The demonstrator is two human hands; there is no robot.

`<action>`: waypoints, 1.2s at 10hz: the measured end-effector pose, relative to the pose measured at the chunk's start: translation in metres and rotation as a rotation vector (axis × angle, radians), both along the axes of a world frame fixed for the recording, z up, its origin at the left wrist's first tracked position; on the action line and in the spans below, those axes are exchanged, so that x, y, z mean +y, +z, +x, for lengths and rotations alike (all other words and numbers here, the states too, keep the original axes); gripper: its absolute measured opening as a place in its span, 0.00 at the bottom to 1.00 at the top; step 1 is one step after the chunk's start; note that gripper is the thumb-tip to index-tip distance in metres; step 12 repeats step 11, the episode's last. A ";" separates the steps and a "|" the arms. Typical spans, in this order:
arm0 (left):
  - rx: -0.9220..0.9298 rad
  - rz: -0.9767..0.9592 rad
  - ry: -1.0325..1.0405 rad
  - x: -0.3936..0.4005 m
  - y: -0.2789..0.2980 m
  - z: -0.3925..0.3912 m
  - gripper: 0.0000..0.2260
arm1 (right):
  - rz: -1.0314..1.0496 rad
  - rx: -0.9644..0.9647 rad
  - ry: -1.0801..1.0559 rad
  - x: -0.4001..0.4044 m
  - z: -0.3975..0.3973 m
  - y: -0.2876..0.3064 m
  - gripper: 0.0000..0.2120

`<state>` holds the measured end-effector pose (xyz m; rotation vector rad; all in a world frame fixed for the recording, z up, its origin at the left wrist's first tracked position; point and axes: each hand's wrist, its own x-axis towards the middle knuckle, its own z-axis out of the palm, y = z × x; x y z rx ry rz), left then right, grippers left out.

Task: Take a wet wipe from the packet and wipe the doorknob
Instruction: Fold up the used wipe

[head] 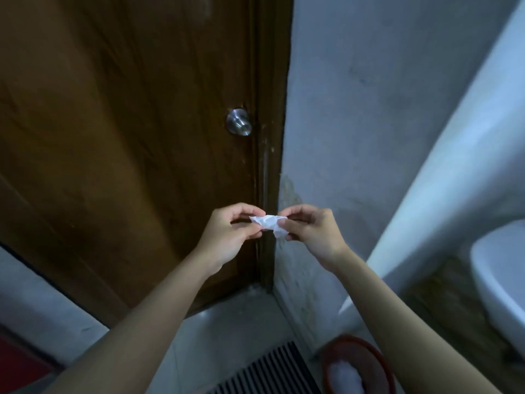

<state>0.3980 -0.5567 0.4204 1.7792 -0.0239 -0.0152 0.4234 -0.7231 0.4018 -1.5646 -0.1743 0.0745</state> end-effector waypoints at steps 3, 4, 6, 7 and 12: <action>0.118 -0.031 -0.024 -0.133 -0.056 -0.043 0.12 | -0.089 0.110 -0.044 -0.135 -0.059 -0.047 0.06; 0.167 -0.046 -0.024 -0.179 -0.079 -0.057 0.11 | -0.092 0.156 -0.057 -0.179 -0.079 -0.066 0.06; 0.309 -0.035 -0.008 -0.251 -0.137 -0.075 0.09 | -0.156 0.290 -0.185 -0.241 -0.110 -0.118 0.10; 0.396 -0.009 0.008 -0.276 -0.176 -0.076 0.08 | -0.229 0.373 -0.267 -0.265 -0.116 -0.159 0.10; 0.664 0.258 -0.170 -0.294 -0.335 -0.075 0.10 | -0.506 0.646 -0.317 -0.281 -0.114 -0.347 0.08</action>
